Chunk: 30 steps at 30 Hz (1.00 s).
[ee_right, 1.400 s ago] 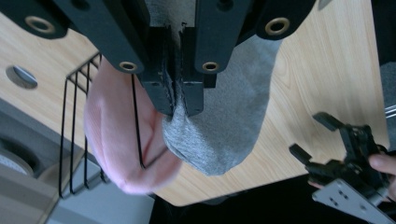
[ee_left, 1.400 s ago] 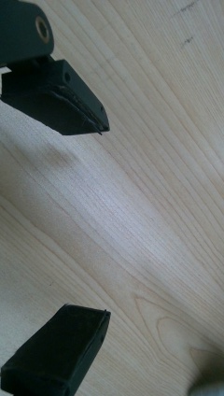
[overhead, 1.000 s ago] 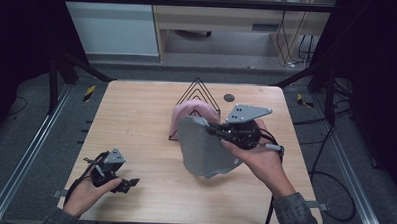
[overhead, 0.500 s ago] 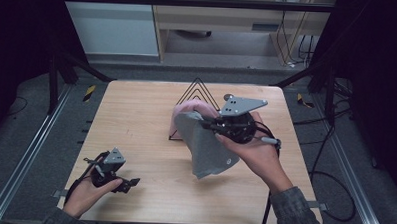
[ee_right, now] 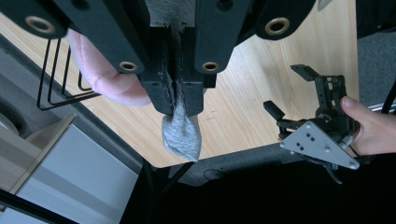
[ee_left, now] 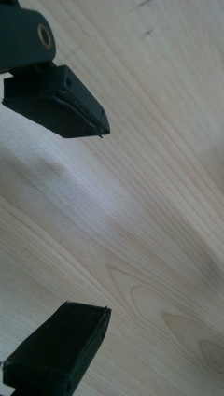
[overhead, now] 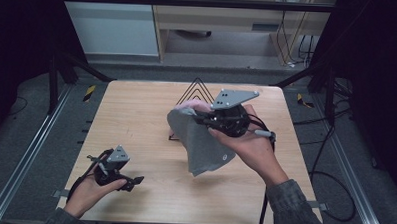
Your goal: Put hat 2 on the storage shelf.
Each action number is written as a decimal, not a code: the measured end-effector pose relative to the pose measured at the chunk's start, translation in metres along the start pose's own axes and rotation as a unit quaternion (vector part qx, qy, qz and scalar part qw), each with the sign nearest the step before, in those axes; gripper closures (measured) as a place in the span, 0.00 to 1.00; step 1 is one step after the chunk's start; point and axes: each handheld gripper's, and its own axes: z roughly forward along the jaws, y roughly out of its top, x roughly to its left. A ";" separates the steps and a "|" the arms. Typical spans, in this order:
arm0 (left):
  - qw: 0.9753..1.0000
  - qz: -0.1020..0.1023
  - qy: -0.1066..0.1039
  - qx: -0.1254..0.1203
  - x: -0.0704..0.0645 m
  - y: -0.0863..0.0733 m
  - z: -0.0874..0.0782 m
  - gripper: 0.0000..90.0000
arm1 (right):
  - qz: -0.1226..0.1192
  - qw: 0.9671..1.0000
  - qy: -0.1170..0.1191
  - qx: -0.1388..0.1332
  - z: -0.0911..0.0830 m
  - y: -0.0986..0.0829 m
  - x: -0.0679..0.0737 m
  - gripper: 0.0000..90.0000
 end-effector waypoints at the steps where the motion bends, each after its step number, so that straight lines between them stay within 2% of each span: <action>1: 1.000 0.000 0.000 0.000 0.000 0.000 0.000 0.12 | 0.000 1.000 0.000 0.000 0.000 0.000 0.000 0.95; 4: 1.000 0.009 0.004 -0.004 0.001 0.012 -0.007 0.12 | -0.005 1.000 0.003 0.003 0.003 0.007 0.001 0.95; 12: 1.000 0.014 -0.004 -0.009 0.004 0.032 -0.013 0.13 | -0.012 1.000 0.008 0.006 0.010 0.018 0.004 0.95; 25: 1.000 0.019 0.002 -0.013 0.009 0.047 -0.020 0.14 | -0.016 1.000 0.017 0.004 0.020 0.028 0.007 0.95; 30: 1.000 0.022 0.002 -0.022 0.012 0.055 -0.026 0.17 | -0.022 0.999 0.024 0.005 0.026 0.034 0.012 0.95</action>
